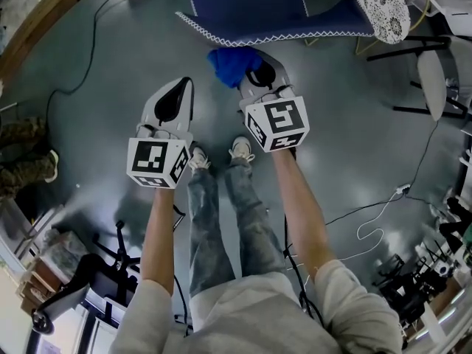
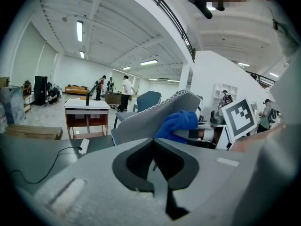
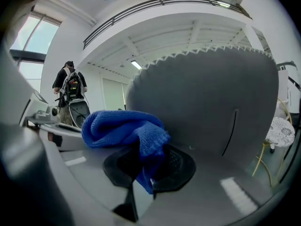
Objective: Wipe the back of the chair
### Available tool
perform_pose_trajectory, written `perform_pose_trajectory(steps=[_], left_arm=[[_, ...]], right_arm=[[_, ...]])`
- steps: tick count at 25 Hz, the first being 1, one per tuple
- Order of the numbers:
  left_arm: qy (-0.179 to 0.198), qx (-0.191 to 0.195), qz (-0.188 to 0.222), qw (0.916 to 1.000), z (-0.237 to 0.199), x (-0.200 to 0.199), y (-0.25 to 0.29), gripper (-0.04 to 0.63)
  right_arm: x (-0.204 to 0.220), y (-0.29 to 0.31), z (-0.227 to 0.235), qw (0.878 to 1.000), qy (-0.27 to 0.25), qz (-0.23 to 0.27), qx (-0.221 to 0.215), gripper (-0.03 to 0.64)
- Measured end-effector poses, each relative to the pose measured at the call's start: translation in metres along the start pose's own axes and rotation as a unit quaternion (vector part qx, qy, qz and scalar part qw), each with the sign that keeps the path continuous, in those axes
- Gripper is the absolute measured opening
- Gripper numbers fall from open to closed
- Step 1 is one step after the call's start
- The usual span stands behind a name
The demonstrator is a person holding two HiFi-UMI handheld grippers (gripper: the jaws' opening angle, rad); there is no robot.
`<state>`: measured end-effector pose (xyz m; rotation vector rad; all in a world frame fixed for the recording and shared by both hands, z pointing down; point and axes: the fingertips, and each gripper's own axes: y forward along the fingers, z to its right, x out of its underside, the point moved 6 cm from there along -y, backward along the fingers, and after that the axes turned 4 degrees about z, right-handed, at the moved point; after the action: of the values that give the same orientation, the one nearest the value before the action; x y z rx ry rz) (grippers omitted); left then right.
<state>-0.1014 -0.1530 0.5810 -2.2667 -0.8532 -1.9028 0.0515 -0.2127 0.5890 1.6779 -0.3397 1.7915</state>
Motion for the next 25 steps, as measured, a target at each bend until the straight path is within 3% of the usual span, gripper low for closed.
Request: perform_pose_trajectory(steps=[13,20,25], left_arm=[[0.000,-0.004,-0.005,1.0000,-0.017,0.002,0.001,0.000],[0.003,-0.001,-0.007,1.0000,-0.012,0.001,-0.002,0.000],[0.006,0.007,-0.006,0.9999,-0.001,0.000,-0.004,0.000]], right_arm=[[0.074,0.046,0.014,0.996,0.052,-0.078,0.008,0.047],[0.084,0.049,0.015,0.994,0.052,-0.093,0.009,0.046],[0.077,0.026,0.009,0.996,0.051,-0.078,0.013,0.046]])
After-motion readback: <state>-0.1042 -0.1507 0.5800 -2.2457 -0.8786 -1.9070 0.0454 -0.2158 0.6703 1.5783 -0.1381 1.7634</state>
